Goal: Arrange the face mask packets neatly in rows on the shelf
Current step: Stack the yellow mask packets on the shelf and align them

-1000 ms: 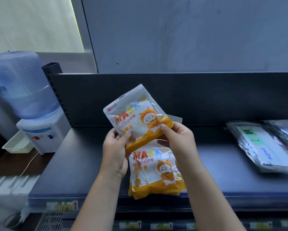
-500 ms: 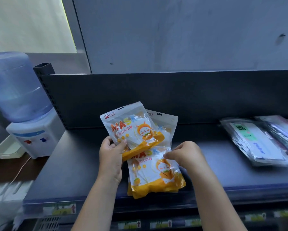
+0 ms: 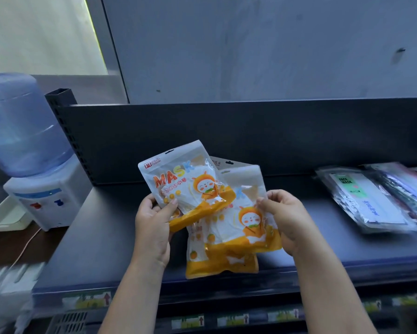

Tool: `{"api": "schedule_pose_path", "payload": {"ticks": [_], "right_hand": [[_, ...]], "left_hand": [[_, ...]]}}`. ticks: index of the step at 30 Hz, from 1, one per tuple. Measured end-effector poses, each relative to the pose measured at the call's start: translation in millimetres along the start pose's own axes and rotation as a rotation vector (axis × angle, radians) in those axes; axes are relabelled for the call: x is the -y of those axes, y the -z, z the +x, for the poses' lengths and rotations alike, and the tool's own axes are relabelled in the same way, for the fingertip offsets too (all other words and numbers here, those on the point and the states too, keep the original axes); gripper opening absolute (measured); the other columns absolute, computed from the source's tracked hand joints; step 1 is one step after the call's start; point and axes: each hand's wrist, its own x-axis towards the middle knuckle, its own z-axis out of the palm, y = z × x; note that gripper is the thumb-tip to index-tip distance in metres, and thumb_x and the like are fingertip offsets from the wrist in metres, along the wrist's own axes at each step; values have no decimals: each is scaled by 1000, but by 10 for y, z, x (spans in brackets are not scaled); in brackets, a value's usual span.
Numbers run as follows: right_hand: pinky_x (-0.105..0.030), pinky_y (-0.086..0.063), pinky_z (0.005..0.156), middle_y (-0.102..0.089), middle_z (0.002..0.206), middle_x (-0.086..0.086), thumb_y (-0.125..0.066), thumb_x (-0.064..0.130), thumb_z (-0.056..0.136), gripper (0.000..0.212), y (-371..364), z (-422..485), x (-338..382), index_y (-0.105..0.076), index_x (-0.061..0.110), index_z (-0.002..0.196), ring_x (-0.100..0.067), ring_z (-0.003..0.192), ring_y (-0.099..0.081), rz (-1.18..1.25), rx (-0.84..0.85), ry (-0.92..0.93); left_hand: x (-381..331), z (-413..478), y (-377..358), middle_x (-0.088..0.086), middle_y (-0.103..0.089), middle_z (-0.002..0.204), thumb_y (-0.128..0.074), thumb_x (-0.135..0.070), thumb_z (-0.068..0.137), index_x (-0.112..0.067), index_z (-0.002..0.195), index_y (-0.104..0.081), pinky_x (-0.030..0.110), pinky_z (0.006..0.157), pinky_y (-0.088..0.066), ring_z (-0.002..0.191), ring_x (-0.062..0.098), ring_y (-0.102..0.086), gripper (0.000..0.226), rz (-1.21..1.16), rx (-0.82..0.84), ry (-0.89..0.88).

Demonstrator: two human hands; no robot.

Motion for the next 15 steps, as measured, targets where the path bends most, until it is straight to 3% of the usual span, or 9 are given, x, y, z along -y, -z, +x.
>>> {"api": "schedule_pose_path", "payload": {"ticks": [3, 7, 10, 12, 15], "right_hand": [[-48, -66, 70, -80, 92, -14, -61, 11, 103, 11, 156, 14, 25, -71, 7, 108, -27, 79, -78, 258, 0, 44], [-45, -66, 66, -80, 92, -15, -58, 10, 105, 12, 408, 89, 37, -70, 9, 103, -27, 78, -79, 446, -72, 94], [-50, -65, 78, -80, 102, -15, -54, 17, 108, 16, 608, 134, 22, -69, 14, 109, -28, 87, -79, 416, -81, 132], [-52, -64, 82, -80, 106, -14, -52, 22, 110, 19, 778, 163, 14, -70, 17, 111, -29, 91, -79, 339, -89, 162], [-52, -65, 81, -81, 103, -8, -52, 28, 110, 20, 1144, 251, 38, -71, 21, 113, -29, 95, -79, 270, -95, 183]], "left_hand": [[-9, -52, -51, 9, -81, 114, -65, -5, 101, -9, 128, -63, 39, 77, -66, 105, 27, -79, 27, 3, 39, 1], [-46, -154, -206, 9, -81, 113, -67, -5, 100, -12, 127, -63, 38, 71, -66, 103, 28, -79, 28, 41, 78, -25], [-20, -293, -431, 9, -81, 109, -68, -6, 100, -14, 126, -63, 46, 74, -66, 99, 31, -80, 27, 83, 101, -32], [48, -402, -634, 10, -81, 109, -67, -6, 101, -15, 126, -64, 55, 85, -63, 100, 32, -80, 27, 129, 100, -51], [204, -557, -1014, 6, -82, 109, -65, -3, 102, -18, 126, -64, 47, 84, -65, 100, 24, -80, 29, 231, 112, -118]]}}
